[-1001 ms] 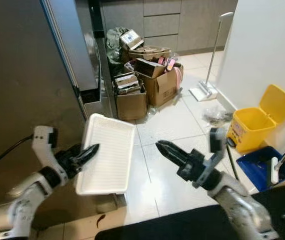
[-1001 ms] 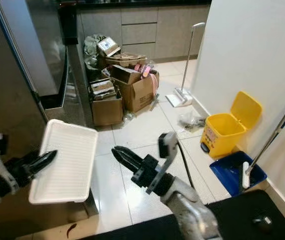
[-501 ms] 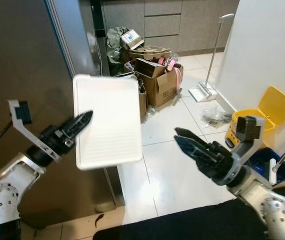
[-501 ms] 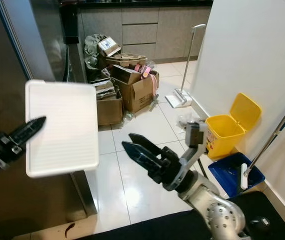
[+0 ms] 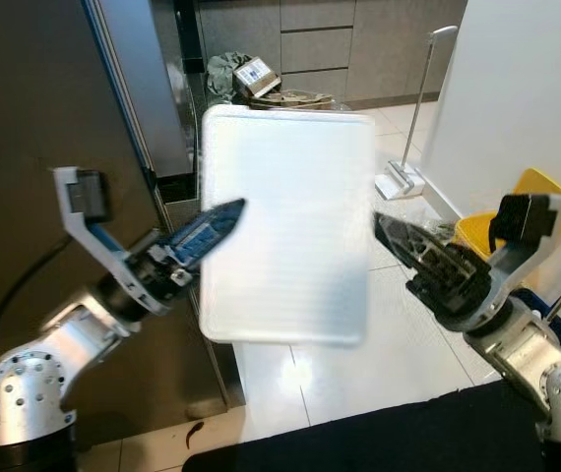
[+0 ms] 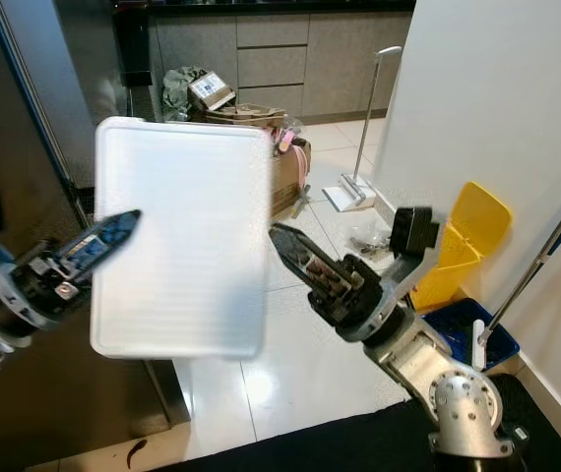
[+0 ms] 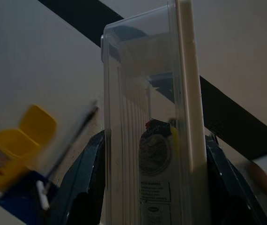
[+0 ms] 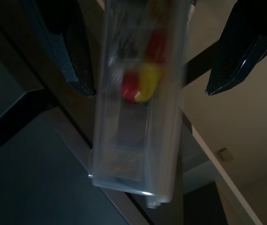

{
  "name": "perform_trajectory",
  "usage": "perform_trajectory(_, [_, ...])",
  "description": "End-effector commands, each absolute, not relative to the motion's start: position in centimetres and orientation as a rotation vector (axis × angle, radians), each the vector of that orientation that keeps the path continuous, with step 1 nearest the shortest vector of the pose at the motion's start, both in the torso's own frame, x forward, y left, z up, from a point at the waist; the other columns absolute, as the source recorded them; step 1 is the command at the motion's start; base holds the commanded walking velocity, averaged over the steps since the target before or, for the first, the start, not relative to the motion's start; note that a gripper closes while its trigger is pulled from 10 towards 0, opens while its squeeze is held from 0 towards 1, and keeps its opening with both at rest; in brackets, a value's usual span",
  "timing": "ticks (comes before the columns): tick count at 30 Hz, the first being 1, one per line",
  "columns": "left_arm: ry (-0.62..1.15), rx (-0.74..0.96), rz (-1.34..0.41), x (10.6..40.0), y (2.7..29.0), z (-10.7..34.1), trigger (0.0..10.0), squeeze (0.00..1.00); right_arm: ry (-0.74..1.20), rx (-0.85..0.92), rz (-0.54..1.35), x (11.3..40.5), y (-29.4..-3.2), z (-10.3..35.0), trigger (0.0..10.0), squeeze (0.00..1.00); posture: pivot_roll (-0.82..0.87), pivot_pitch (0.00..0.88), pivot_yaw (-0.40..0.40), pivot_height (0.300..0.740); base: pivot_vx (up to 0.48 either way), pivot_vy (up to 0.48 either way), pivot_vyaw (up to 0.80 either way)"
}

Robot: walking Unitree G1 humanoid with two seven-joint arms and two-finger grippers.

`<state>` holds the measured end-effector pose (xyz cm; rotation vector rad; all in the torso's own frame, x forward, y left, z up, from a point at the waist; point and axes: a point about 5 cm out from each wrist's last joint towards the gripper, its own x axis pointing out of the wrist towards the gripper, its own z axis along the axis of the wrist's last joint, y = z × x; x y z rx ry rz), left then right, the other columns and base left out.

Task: Restocking fridge

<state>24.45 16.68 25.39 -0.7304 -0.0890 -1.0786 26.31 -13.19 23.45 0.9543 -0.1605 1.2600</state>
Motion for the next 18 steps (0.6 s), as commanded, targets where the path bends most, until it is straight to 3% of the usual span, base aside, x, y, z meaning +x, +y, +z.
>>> perform_trajectory(1, [-0.098, -0.736, -1.138, 24.0, 15.6, 26.1, 10.0, 0.0, -0.157, 0.969, 1.28, 26.2, -13.3, 24.0, 10.0, 0.0, -0.06, 0.052, -0.017, 0.74, 0.0, 0.0, 0.0])
perform_trajectory(6, [-0.071, -0.717, -1.169, 23.8, 14.6, 26.0, 10.0, 0.0, -0.137, 0.985, 1.284, 26.2, -13.1, 24.1, 10.0, 0.0, -0.07, 0.053, -0.017, 0.74, 0.0, 0.0, 0.0])
perform_trajectory(7, [-0.065, -0.707, -1.17, 23.8, 14.5, 25.9, 10.0, 0.0, -0.128, 0.984, 1.284, 26.2, -13.0, 24.0, 7.6, 0.0, -0.07, 0.053, -0.018, 0.74, 0.0, 0.0, 0.0])
perform_trajectory(8, [-0.065, -0.707, -1.17, 23.8, 14.5, 25.9, 10.0, 0.0, -0.128, 0.984, 1.284, 26.2, -13.0, 24.0, 7.6, 0.0, -0.07, 0.053, -0.018, 0.74, 0.0, 0.0, 0.0])
perform_trajectory(9, [-0.06, -0.702, -1.17, 23.7, 14.3, 25.8, 10.0, 0.0, -0.117, 0.984, 1.283, 26.2, -12.9, 24.0, 4.8, 0.0, -0.07, 0.053, -0.018, 0.74, 0.0, 0.0, 0.0])
perform_trajectory(10, [-0.058, -0.697, -1.171, 23.7, 14.2, 25.8, 10.0, 0.0, -0.107, 0.985, 1.281, 26.2, -12.9, 23.8, 0.0, 0.0, -0.07, 0.054, -0.018, 0.74, 0.0, 0.0, 0.0])
perform_trajectory(18, [-0.028, -0.671, -1.139, 23.7, 14.0, 25.3, 10.0, 0.0, -0.05, 0.999, 1.264, 26.2, -12.6, 23.1, 0.0, 0.0, -0.07, 0.054, -0.019, 0.74, 0.0, 0.0, 0.0])
